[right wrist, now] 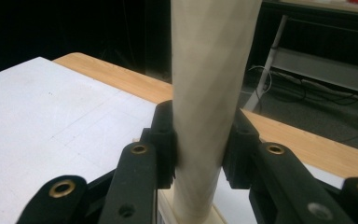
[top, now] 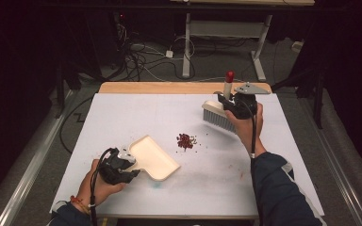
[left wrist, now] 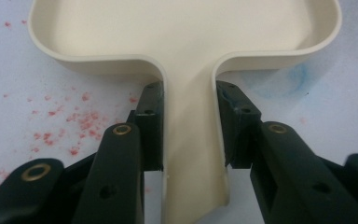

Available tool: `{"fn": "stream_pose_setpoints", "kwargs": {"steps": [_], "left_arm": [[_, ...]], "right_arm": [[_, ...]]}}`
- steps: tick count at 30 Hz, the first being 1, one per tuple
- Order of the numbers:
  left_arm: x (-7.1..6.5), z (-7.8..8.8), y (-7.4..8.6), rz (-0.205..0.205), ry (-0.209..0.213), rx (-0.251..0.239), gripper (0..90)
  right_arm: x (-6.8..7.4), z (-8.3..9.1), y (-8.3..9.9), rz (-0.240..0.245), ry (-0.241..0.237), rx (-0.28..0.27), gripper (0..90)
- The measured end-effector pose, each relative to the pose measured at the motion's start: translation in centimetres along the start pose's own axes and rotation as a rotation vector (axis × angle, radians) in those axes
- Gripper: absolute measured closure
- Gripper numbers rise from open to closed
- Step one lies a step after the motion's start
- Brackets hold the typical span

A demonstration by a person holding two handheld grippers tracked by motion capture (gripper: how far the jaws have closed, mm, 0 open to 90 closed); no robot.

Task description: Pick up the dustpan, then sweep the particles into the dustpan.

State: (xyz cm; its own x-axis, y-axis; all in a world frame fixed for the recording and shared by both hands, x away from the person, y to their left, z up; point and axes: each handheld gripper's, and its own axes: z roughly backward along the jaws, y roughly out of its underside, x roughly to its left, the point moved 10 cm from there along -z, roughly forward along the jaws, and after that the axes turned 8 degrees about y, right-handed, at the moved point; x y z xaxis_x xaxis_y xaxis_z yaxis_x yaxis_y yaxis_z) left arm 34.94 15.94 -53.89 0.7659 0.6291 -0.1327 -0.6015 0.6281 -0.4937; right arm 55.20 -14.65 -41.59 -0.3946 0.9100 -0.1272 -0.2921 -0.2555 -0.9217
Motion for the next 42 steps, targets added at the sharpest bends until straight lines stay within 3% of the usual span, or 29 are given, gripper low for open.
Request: {"fn": "stream_pose_setpoints", "kwargs": {"steps": [15, 31, 42], "left_arm": [[-0.4, -0.4, -0.1, -0.015, 0.000, 0.004, 63.7], [-0.3, -0.8, 0.0, -0.012, 0.007, 0.011, 63.8], [-0.8, -2.0, -0.4, 0.001, 0.004, 0.021, 63.8]], "right_arm": [[1.3, -1.6, 1.0, -0.023, -0.005, 0.014, 70.2], [2.2, -1.4, 1.8, -0.022, -0.016, 0.011, 70.3], [5.0, -0.1, 2.4, 0.004, -0.066, 0.049, 70.0]]}}
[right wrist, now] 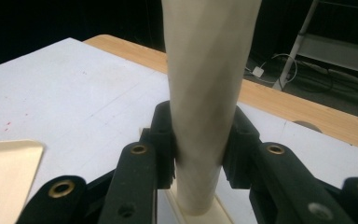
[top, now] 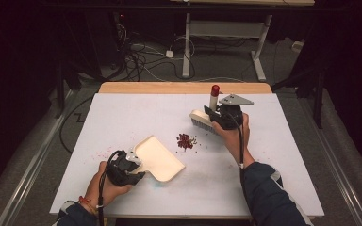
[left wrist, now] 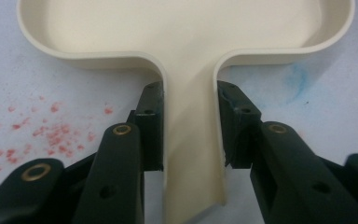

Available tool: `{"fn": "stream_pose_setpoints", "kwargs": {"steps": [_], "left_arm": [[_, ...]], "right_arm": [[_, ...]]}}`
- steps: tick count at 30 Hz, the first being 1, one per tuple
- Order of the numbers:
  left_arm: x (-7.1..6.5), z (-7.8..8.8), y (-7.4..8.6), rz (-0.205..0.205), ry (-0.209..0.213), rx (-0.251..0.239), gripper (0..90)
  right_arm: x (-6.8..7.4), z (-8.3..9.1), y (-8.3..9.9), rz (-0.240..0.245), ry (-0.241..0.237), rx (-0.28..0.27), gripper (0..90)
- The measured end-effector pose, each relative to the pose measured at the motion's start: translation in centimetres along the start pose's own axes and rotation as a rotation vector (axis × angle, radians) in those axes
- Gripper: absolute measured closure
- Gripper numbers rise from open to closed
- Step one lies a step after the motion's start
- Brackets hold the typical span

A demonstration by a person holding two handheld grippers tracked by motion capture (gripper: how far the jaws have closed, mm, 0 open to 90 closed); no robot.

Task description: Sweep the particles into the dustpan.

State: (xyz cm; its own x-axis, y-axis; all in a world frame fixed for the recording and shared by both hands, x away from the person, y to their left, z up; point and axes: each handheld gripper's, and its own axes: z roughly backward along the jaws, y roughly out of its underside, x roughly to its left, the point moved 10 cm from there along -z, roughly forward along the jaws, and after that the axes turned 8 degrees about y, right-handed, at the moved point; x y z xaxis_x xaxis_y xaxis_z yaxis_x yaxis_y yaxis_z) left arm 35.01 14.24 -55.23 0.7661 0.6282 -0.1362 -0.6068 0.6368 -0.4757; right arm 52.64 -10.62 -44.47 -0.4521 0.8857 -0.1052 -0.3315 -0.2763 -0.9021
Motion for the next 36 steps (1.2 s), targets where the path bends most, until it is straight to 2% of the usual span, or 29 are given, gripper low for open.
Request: {"fn": "stream_pose_setpoints", "kwargs": {"steps": [2, 8, 16, 17, 22, 24, 33, 36], "left_arm": [[-0.2, -0.2, -0.2, 0.004, 0.000, 0.000, 63.8], [-0.8, -0.8, -0.7, 0.030, 0.002, -0.011, 63.8], [-1.0, -1.2, -1.4, 0.031, -0.004, -0.016, 63.7], [-1.0, -1.3, -1.5, 0.033, -0.002, -0.020, 63.7], [-1.1, -1.5, -1.9, 0.034, -0.005, -0.016, 63.7], [-1.2, -1.6, -2.0, 0.034, -0.005, -0.014, 63.7], [-1.4, -2.1, -2.8, 0.034, -0.012, -0.002, 63.8], [-1.5, -2.4, -3.1, 0.047, -0.010, 0.002, 63.7]], "right_arm": [[0.4, 0.1, 0.0, 0.014, 0.008, -0.001, 70.0], [1.6, 0.4, 0.2, 0.006, 0.027, -0.001, 69.9], [3.5, 0.7, 0.3, 0.003, -0.004, -0.001, 69.3], [4.1, 0.9, 0.3, -0.001, -0.023, -0.004, 69.2], [5.0, 1.0, 0.3, -0.003, -0.039, -0.006, 69.1], [5.5, 1.1, 0.4, 0.011, -0.040, -0.011, 68.8], [7.1, 1.4, 0.7, 0.026, -0.057, -0.013, 68.3], [7.4, 1.5, 0.6, 0.024, -0.067, -0.015, 68.3]]}}
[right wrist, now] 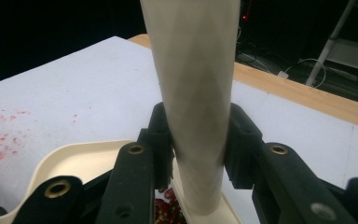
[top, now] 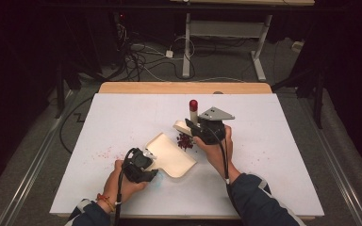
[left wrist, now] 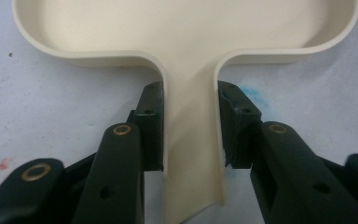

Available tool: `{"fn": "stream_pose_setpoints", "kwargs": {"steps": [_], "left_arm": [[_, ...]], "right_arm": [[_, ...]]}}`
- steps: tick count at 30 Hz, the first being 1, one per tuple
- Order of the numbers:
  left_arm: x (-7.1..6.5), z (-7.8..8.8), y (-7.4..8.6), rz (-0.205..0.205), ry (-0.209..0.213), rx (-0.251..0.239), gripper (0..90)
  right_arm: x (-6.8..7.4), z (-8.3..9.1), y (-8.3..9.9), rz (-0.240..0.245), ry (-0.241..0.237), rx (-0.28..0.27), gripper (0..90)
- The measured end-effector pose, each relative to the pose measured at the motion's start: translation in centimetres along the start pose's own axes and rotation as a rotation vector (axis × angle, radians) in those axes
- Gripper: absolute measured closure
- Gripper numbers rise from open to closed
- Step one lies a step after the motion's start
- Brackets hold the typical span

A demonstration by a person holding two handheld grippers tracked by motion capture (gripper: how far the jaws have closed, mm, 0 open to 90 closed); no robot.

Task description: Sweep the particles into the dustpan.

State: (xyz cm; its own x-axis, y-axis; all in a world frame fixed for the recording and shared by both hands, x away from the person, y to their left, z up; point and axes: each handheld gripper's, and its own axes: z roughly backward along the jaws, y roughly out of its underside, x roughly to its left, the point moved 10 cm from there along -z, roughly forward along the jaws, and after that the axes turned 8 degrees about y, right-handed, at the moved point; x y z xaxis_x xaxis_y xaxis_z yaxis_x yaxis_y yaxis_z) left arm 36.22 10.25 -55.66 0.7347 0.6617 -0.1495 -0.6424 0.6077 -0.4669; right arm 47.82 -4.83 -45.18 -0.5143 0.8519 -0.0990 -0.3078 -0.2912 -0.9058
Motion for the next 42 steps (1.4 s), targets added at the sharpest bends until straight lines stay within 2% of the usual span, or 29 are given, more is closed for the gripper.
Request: {"fn": "stream_pose_setpoints", "kwargs": {"steps": [3, 18, 21, 25, 35, 42], "left_arm": [[-0.1, -0.2, -0.2, 0.008, -0.011, 0.006, 63.7], [-0.1, -0.5, -0.8, 0.008, -0.010, 0.007, 63.7], [-0.2, -0.5, -0.8, 0.009, -0.013, 0.005, 63.7], [-0.3, -0.5, -0.8, 0.011, -0.016, 0.005, 63.7], [-0.3, -0.5, -0.9, 0.024, -0.014, 0.000, 63.6], [-0.3, -0.5, -0.9, 0.022, -0.015, 0.000, 63.6]], "right_arm": [[0.3, 0.2, -0.1, -0.005, -0.016, -0.003, 68.5], [2.3, 1.1, 0.3, 0.015, -0.057, 0.002, 68.4], [3.0, 1.3, 0.3, 0.027, -0.067, 0.003, 68.3], [4.0, 1.7, 0.6, 0.073, -0.064, 0.002, 68.2], [5.6, 2.7, 0.8, 0.101, -0.089, -0.005, 68.4], [6.2, 3.6, 1.0, 0.100, -0.118, 0.000, 68.7]]}}
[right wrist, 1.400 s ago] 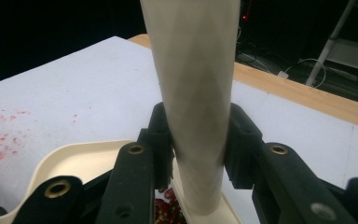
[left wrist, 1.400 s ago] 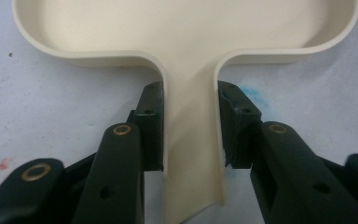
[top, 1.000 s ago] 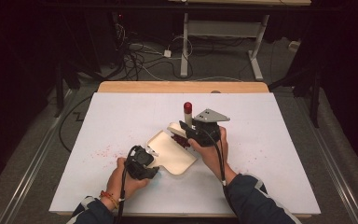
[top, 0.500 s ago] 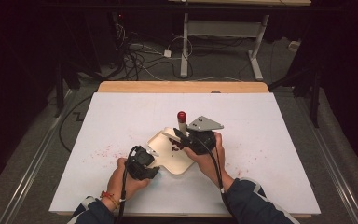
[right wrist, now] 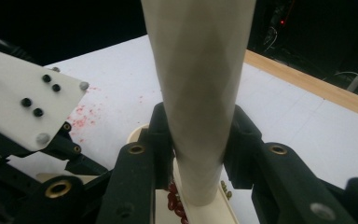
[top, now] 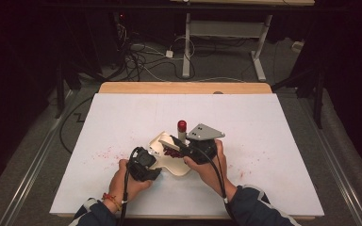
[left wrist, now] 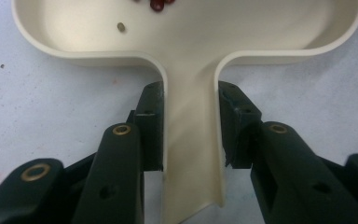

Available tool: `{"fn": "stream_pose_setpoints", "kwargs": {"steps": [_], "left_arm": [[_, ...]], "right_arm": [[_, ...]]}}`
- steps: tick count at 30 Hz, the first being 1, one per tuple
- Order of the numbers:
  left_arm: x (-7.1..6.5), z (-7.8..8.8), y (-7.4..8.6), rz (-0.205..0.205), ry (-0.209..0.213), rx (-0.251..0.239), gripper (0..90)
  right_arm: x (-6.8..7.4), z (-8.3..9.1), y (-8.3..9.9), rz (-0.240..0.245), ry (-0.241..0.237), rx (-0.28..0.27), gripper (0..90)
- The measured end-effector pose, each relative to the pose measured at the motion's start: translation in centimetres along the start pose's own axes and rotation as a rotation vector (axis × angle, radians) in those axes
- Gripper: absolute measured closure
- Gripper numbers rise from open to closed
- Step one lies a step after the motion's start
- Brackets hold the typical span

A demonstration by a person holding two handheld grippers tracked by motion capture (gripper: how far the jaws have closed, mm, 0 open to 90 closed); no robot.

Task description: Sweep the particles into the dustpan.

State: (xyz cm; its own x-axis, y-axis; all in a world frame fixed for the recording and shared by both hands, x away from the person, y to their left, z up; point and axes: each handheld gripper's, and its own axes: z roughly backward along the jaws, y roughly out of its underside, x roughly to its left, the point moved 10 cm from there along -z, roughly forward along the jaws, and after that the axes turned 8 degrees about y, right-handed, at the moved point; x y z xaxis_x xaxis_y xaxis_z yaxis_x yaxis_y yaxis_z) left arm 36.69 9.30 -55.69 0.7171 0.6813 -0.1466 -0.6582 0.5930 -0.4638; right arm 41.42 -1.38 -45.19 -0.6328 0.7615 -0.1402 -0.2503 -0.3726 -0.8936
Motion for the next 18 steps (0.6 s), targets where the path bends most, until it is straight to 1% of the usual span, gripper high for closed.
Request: {"fn": "stream_pose_setpoints", "kwargs": {"steps": [2, 3, 5, 8, 10, 11, 14, 15, 18], "left_arm": [[0.0, 0.0, 0.0, -0.001, -0.001, 0.000, 63.6], [0.0, 0.0, 0.0, -0.002, 0.000, 0.000, 63.6], [0.0, 0.0, 0.0, -0.002, 0.000, -0.001, 63.6], [0.0, 0.0, 0.0, -0.004, -0.001, -0.003, 63.6], [0.0, 0.0, 0.0, -0.010, -0.001, -0.001, 63.6], [0.0, 0.0, 0.0, -0.011, -0.001, -0.001, 63.6], [0.1, 0.0, 0.1, -0.014, 0.003, 0.002, 63.6], [0.1, 0.0, 0.1, -0.015, 0.004, 0.001, 63.6], [0.1, 0.0, 0.0, -0.012, 0.003, -0.004, 63.7]], "right_arm": [[0.1, 0.1, 0.0, -0.001, -0.003, -0.003, 68.7], [0.4, 0.3, 0.0, 0.001, -0.014, 0.000, 69.0], [0.5, 0.3, -0.1, 0.002, -0.015, -0.003, 68.9], [0.9, 0.6, -0.1, 0.005, -0.032, 0.000, 69.2], [1.0, 0.7, -0.1, 0.010, -0.036, 0.001, 69.3], [1.1, 0.9, 0.0, 0.001, -0.043, 0.006, 69.4], [1.0, 1.1, -0.1, 0.006, -0.049, 0.004, 69.6], [1.0, 1.1, -0.1, 0.000, -0.050, 0.001, 69.8], [0.7, 1.3, -0.2, 0.003, -0.048, -0.001, 70.1]]}}
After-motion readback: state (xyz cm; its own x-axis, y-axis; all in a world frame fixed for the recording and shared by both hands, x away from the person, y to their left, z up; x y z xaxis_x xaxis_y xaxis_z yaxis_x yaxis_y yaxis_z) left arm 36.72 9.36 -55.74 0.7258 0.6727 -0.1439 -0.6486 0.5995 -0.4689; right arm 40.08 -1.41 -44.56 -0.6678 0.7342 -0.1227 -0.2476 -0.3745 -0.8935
